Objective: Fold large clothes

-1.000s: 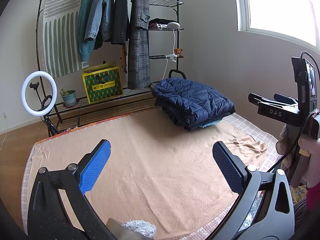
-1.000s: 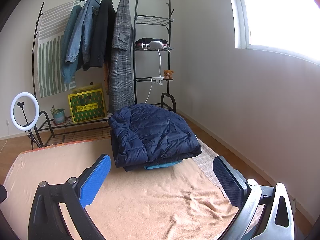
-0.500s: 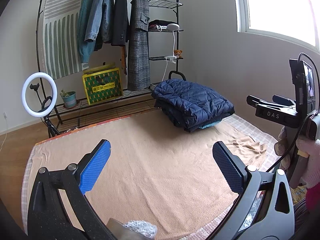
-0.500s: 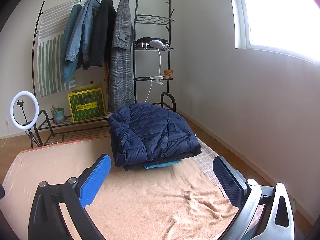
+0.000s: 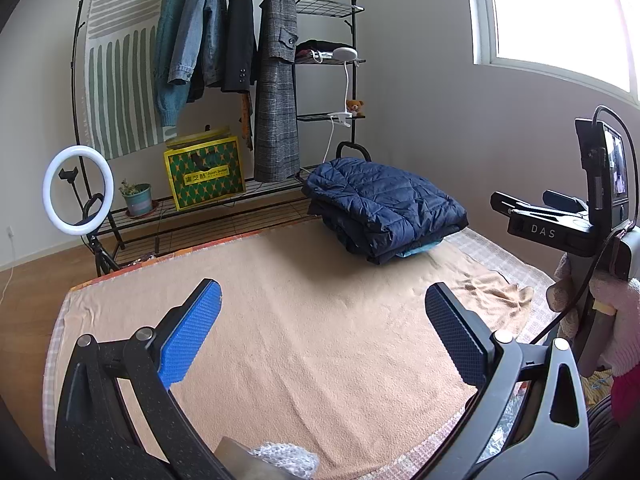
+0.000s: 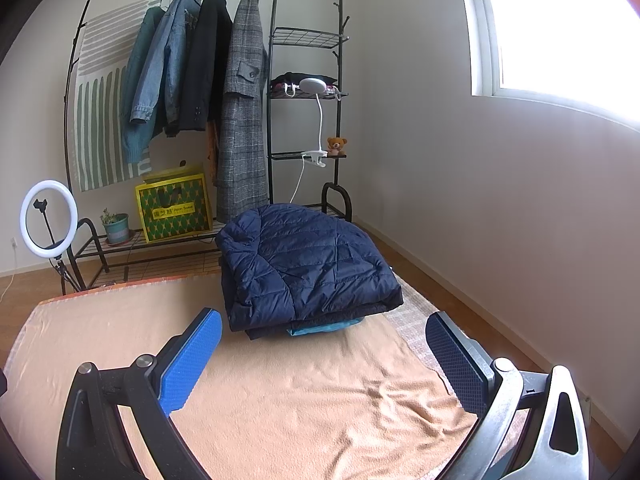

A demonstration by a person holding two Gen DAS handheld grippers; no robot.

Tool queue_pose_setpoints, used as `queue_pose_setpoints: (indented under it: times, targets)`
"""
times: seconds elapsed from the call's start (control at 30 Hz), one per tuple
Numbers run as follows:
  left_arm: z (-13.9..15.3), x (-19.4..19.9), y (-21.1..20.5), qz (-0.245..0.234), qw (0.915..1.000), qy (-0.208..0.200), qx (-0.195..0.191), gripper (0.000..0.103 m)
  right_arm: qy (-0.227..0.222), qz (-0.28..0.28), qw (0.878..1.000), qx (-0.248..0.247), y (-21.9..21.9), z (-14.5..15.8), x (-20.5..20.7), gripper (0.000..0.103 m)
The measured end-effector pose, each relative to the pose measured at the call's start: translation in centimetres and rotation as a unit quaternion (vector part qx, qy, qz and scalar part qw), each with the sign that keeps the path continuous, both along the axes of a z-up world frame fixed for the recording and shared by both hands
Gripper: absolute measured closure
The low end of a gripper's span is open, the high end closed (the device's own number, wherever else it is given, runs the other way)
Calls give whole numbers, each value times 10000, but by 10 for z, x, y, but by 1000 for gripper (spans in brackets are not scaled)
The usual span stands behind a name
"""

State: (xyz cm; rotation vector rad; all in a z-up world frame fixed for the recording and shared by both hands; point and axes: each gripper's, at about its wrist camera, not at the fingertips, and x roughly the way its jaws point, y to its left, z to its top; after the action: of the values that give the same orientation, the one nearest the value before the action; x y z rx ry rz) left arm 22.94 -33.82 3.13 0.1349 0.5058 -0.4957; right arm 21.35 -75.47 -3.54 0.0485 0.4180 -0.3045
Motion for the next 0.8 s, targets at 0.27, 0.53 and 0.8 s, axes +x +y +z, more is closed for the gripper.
queue_pose_setpoints:
  times: [0.27,0.53,0.8]
  targets:
    - [2,7,-6,21,9999,156,28,0,58,26,10000,-31,0,-4,1,0]
    - [-2,18,-8,229,9991,346,68,0,91,1,10000,-10,-3,-6,3,0]
    - [-4,19,-7,439,9986,282,125,0,151,34,9999,-66,-1,-7,6,0]
